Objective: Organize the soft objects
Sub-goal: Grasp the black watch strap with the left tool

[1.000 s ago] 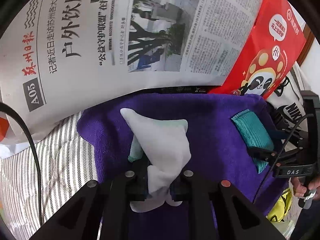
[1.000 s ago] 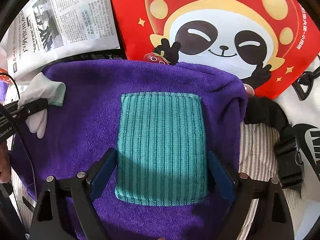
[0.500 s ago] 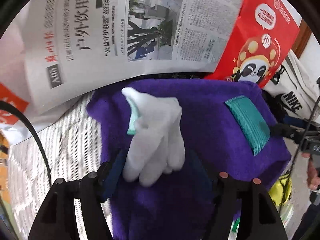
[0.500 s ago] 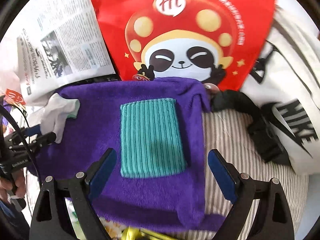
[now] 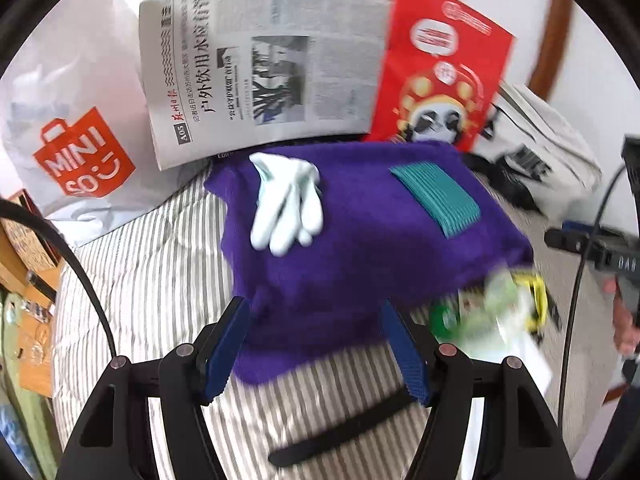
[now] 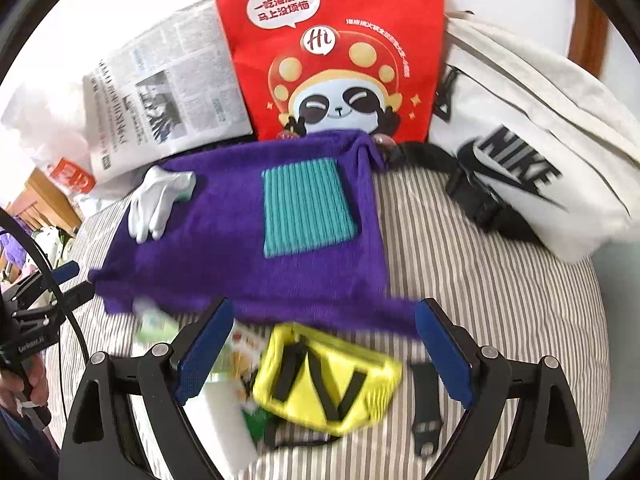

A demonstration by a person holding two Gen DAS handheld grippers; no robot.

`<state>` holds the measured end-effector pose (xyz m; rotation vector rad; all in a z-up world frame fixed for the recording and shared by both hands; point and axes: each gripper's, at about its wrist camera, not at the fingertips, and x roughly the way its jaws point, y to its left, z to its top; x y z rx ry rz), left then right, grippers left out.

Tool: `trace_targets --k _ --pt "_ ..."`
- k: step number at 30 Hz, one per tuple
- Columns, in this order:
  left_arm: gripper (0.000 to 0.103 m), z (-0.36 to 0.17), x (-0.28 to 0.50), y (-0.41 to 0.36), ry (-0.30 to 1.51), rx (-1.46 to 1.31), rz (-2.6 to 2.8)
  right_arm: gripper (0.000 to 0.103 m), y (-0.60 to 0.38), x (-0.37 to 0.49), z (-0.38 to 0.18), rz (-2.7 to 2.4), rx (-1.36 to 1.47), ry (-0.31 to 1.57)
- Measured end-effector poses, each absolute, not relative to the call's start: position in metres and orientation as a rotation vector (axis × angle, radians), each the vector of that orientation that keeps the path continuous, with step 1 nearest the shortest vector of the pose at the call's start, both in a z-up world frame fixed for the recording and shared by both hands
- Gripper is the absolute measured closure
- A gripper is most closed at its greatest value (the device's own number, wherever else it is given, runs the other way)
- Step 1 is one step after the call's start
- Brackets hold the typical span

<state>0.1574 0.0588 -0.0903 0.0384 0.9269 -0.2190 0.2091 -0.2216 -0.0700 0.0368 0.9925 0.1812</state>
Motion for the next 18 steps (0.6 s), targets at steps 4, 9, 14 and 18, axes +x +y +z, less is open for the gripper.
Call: trace_targets --k 4,9,14,18 --pt "0.035 -0.111 0.127 0.047 0.939 0.136 -0.262 0.011 -0.223 0.175 -0.076 0.171 0.031 0.994" --pt "0.035 -0.136 0.107 0.040 0.953 0.221 -0.362 0.011 -0.227 0.141 -0.085 0.166 0.043 0.998" --pt "0.035 -0.151 0.109 0.033 0.966 0.293 -0.379 0.011 -0.232 0.118 -0.093 0.147 0.050 1.004" --pt "0.035 -0.159 0.112 0.025 0.953 0.323 -0.400 0.011 -0.238 0.111 -0.101 0.126 0.059 1.017"
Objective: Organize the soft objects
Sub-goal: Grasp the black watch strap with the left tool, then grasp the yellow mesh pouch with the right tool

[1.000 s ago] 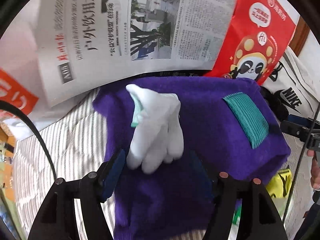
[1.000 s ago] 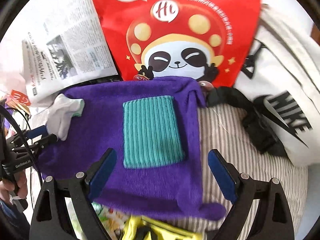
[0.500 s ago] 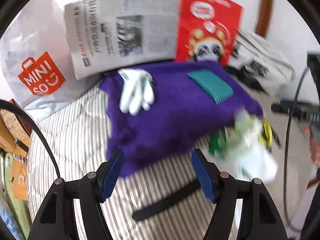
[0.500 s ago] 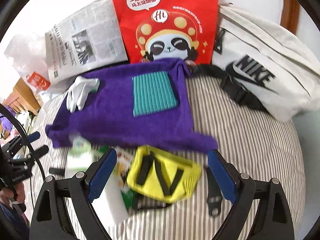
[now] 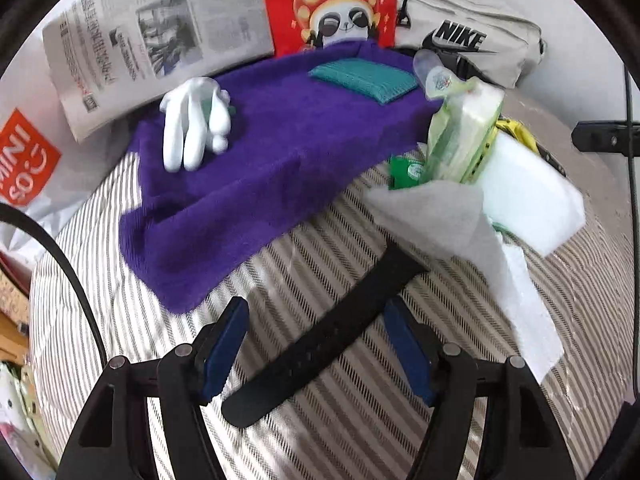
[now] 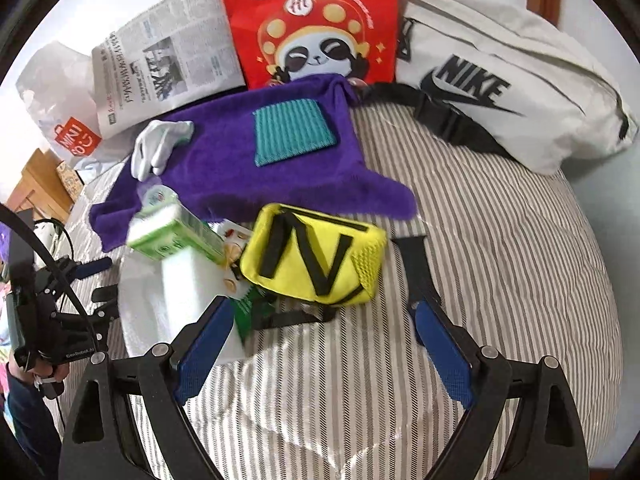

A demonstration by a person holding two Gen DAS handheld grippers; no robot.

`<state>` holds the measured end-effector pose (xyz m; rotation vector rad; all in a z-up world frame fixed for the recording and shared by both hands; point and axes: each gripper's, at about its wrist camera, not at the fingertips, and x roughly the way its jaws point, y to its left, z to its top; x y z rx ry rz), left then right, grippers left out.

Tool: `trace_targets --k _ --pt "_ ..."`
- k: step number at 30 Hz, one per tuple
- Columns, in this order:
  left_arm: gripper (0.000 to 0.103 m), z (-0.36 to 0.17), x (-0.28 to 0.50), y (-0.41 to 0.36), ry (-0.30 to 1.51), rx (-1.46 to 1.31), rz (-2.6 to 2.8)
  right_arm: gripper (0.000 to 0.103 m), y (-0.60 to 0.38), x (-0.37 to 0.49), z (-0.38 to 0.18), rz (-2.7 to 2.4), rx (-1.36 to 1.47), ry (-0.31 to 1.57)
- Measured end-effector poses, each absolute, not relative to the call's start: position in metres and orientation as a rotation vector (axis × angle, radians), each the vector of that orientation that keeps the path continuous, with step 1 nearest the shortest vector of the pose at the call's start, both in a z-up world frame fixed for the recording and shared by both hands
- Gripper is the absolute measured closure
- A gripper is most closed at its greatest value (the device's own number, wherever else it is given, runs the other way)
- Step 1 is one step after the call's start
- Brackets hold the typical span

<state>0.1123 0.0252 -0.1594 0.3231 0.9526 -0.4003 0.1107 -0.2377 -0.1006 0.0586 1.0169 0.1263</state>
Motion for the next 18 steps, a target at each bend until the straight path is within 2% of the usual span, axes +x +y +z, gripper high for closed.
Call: trace_targets --k 1,3,4,5,8,18 --pt "0.037 -0.160 0.113 0.025 0.952 0.321 -0.403 0.011 -0.240 0.111 -0.103 0.120 0.062 1.023" --pt "0.059 -0.160 0.114 0.028 0.976 0.259 -0.444 0.011 -0.243 0.112 -0.107 0.110 0.069 1.032" --pt "0.075 -0.159 0.112 0.030 0.975 0.227 -0.439 0.011 -0.244 0.112 -0.108 0.104 0.070 1.034" --pt "0.079 -0.159 0.111 0.030 0.976 0.231 -0.420 0.011 -0.245 0.113 -0.110 0.098 0.073 1.037" --pt "0.084 -0.158 0.100 0.033 0.989 0.217 -0.397 0.011 -0.246 0.115 -0.113 0.090 0.085 1.045" --pt "0.081 -0.158 0.074 0.039 1.041 0.165 -0.369 0.011 -0.238 0.112 -0.114 0.122 0.075 1.038"
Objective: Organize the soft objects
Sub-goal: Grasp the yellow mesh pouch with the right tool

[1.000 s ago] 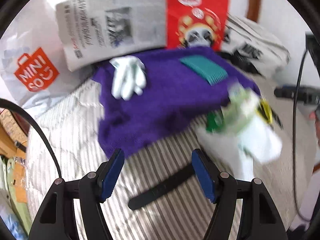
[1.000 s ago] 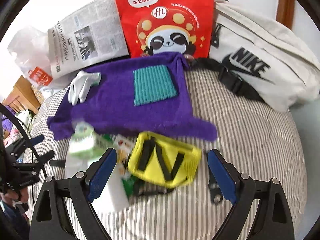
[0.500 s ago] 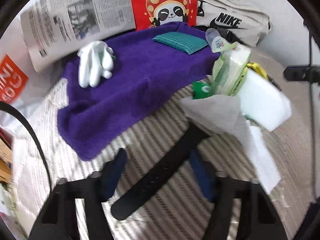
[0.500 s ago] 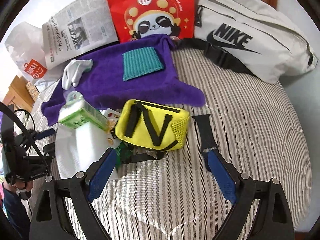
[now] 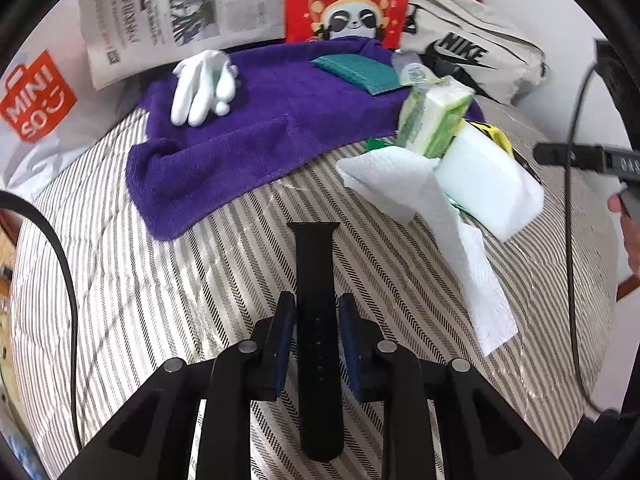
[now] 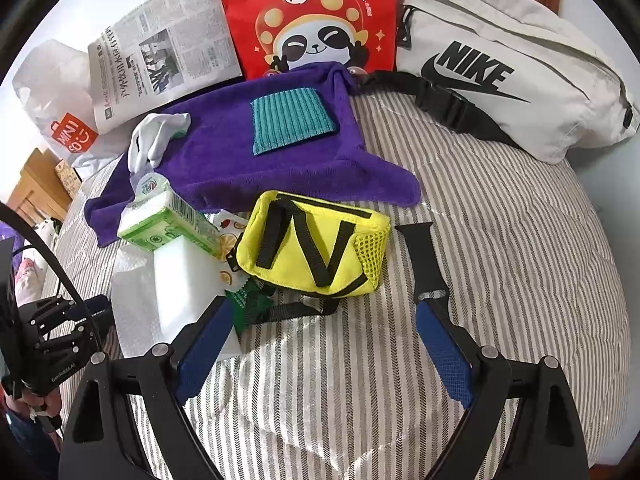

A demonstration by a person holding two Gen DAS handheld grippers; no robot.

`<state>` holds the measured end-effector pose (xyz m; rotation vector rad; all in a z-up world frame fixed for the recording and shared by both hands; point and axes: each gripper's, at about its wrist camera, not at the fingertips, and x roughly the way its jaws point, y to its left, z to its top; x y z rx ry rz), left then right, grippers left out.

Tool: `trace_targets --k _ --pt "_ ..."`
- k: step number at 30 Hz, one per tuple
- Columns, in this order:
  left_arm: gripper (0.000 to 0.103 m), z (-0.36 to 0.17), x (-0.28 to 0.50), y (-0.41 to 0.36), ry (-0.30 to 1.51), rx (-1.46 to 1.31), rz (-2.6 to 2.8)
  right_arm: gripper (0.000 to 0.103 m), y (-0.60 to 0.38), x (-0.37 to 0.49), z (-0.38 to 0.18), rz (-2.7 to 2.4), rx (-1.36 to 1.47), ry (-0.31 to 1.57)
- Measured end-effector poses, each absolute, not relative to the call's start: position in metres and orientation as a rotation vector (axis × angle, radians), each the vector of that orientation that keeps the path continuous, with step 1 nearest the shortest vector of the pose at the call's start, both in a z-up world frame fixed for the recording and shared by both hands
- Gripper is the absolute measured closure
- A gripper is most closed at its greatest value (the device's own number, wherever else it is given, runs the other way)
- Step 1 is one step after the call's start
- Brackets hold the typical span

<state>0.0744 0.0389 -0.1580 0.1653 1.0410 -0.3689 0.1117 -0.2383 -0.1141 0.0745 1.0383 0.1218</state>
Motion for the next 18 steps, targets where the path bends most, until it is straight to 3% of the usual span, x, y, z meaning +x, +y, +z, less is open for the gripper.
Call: trace_targets --k 18 --pt "0.083 -0.158 0.070 0.029 1.024 0.187 -0.296 0.011 -0.254 0.116 -0.127 0.106 0.116 1.063"
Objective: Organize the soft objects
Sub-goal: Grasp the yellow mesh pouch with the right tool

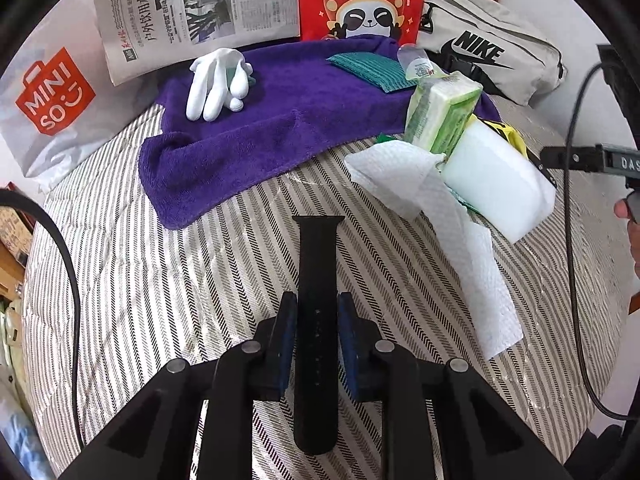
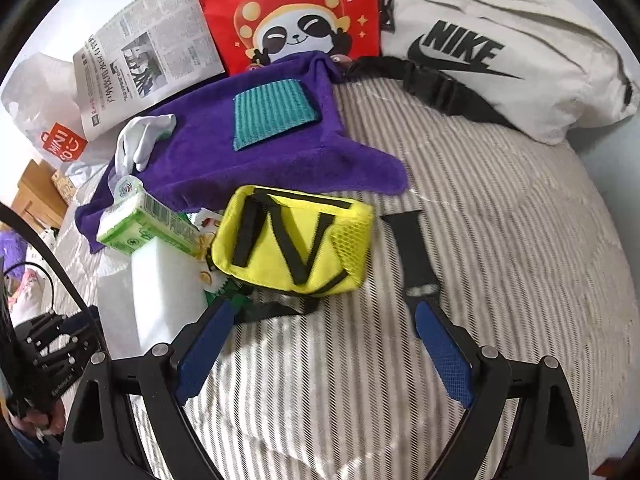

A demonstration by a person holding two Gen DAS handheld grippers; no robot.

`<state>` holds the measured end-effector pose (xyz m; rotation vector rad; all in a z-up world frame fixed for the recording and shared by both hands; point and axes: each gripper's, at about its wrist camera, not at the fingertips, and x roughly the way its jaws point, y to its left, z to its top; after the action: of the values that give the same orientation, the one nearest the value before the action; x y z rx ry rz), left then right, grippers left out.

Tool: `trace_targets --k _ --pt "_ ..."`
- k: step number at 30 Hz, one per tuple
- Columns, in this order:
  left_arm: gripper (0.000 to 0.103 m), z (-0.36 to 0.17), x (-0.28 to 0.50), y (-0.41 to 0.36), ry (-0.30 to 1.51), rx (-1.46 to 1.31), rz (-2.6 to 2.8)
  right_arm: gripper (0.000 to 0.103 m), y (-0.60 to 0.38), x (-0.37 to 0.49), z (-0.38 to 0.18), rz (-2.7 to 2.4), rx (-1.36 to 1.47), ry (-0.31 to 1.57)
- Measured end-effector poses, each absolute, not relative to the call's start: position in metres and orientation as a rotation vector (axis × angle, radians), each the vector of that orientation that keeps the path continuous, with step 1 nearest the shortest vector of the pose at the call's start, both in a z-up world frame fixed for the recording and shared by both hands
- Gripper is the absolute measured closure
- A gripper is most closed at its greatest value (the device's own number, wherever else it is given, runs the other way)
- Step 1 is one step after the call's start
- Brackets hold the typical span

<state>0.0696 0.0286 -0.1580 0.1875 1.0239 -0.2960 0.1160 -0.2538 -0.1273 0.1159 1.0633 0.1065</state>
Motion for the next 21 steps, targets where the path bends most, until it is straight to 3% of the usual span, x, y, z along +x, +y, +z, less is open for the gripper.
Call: trace_targets --k 11,18,21 --pt "0.083 -0.157 0.066 0.029 1.004 0.179 -0.294 0.011 -0.229 0.161 -0.142 0.096 0.196 1.111" --pt "0.083 -0.157 0.065 0.030 0.994 0.172 -0.297 0.000 -0.213 0.178 -0.151 0.066 0.202 1.146" --pt "0.083 -0.157 0.064 0.029 0.990 0.172 -0.295 0.000 -0.211 0.184 -0.154 0.047 0.214 1.150"
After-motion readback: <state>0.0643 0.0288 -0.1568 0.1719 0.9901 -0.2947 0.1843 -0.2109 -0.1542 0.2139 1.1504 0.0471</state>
